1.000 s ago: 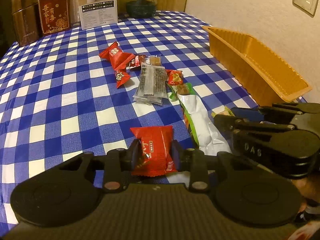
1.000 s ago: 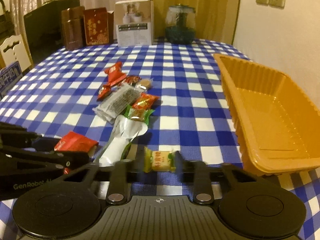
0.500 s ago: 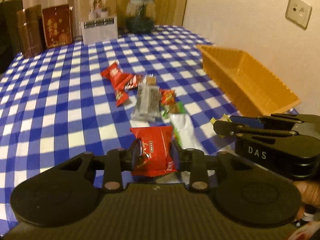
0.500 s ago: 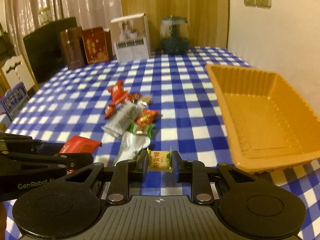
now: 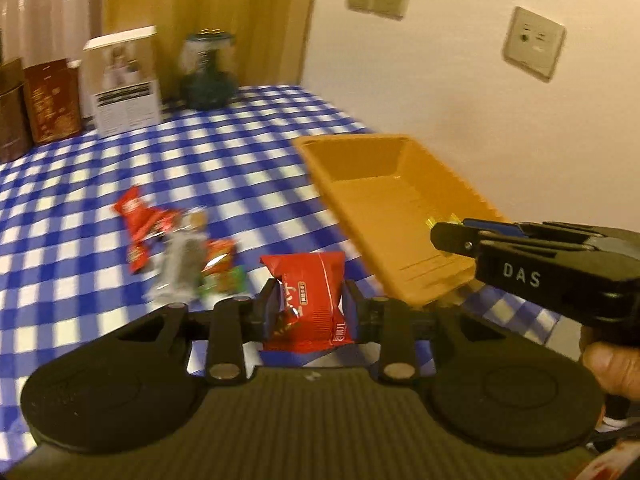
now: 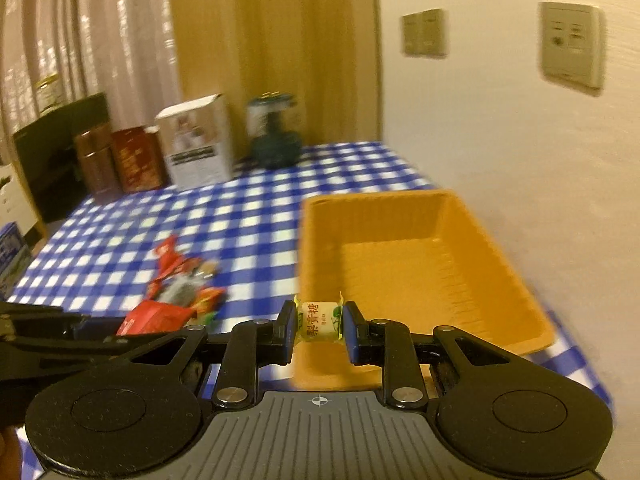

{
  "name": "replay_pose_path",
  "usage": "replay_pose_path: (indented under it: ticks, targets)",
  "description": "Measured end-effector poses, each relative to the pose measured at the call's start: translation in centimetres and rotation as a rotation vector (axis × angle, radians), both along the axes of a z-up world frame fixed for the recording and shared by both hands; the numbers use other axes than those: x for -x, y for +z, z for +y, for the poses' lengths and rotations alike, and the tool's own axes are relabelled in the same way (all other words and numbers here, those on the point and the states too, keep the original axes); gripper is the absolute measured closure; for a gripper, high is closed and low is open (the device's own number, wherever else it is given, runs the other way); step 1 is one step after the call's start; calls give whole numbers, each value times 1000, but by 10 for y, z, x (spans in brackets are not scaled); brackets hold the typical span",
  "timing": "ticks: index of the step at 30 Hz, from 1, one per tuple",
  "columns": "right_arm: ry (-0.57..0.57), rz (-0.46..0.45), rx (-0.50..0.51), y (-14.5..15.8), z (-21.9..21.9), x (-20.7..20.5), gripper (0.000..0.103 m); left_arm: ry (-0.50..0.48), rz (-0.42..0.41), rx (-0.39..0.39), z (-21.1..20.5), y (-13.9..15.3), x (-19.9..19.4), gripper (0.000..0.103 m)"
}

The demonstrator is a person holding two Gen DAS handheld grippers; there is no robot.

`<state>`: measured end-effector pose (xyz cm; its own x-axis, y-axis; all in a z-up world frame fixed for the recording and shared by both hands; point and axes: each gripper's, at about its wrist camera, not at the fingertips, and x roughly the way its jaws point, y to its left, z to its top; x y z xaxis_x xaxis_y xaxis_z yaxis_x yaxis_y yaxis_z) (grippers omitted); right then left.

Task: Organize snacks
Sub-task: 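Carry both candies over the orange tray and open both grippers to drop them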

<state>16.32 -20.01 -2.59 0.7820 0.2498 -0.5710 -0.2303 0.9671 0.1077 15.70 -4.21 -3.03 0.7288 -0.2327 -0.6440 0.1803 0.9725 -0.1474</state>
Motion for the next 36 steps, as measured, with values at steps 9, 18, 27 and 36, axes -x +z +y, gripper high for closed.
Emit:
replay_pose_path:
  ticks: [9, 18, 27, 36]
  targets:
    - [-121, 14, -52, 0, -67, -28, 78, -80, 1, 29, -59, -6, -38, 73]
    - [-167, 54, -95, -13, -100, -47, 78, -119, 17, 9, -89, -26, -65, 60]
    - [-166, 72, -131, -15, -101, -52, 78, -76, -18, -3, -73, -22, -52, 59]
    - [-150, 100, -155, -18, -92, -61, 28, -35, -24, 4, -56, -13, -42, 58]
